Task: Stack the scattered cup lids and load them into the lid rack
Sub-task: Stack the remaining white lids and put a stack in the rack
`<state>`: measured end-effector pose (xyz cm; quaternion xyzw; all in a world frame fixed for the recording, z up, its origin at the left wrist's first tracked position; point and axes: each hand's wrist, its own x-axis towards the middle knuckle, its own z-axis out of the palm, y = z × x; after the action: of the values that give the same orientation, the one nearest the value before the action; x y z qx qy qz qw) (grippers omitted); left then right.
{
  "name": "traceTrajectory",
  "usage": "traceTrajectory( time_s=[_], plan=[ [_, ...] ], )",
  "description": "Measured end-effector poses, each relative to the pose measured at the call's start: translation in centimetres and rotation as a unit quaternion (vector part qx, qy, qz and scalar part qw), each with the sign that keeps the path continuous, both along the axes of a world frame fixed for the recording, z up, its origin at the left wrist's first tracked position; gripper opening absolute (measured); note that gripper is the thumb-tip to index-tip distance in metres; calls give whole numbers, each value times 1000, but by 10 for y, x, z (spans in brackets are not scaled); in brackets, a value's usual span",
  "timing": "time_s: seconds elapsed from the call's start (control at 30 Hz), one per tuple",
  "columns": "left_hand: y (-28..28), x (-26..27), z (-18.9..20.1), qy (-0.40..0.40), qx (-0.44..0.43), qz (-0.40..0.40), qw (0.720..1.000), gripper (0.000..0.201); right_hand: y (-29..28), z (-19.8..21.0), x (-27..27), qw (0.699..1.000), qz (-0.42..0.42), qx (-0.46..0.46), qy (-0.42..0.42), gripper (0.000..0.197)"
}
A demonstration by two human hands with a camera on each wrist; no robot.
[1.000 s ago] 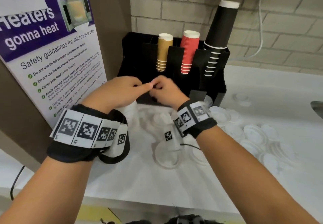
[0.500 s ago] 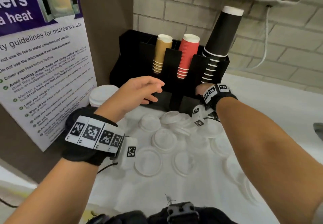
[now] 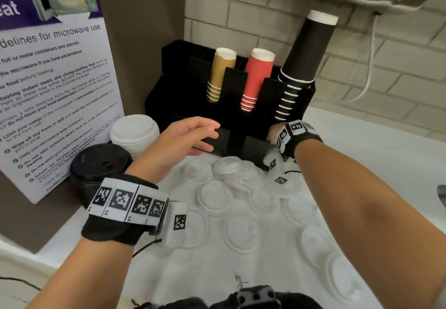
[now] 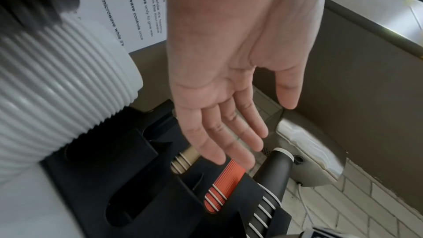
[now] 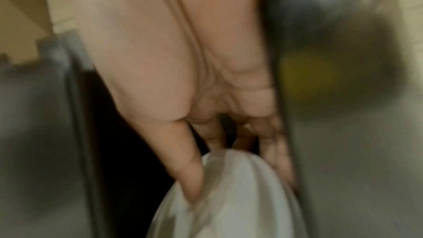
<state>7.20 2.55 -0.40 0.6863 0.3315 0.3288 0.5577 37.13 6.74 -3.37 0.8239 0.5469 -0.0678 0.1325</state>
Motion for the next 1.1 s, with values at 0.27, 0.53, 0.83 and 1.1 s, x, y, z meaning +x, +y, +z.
traceTrajectory(
  time_s=[0.27,0.53,0.83,1.1],
  plan=[
    [1,30,-11,4,-17,7,1000,22,-26,58,-7,983,-74,155,66,39],
    [-5,48,-9,-64,-73,17,995,42,-110,58,-95,787,-46,350,506,37],
    [-5,23,-12,-86,-69,18,994,29,-129,12,-143,796,68,377,468,83],
    [-6,1,-17,-127,-186,-9,974,37,-125,8,-161,808,68,378,447,88]
  ],
)
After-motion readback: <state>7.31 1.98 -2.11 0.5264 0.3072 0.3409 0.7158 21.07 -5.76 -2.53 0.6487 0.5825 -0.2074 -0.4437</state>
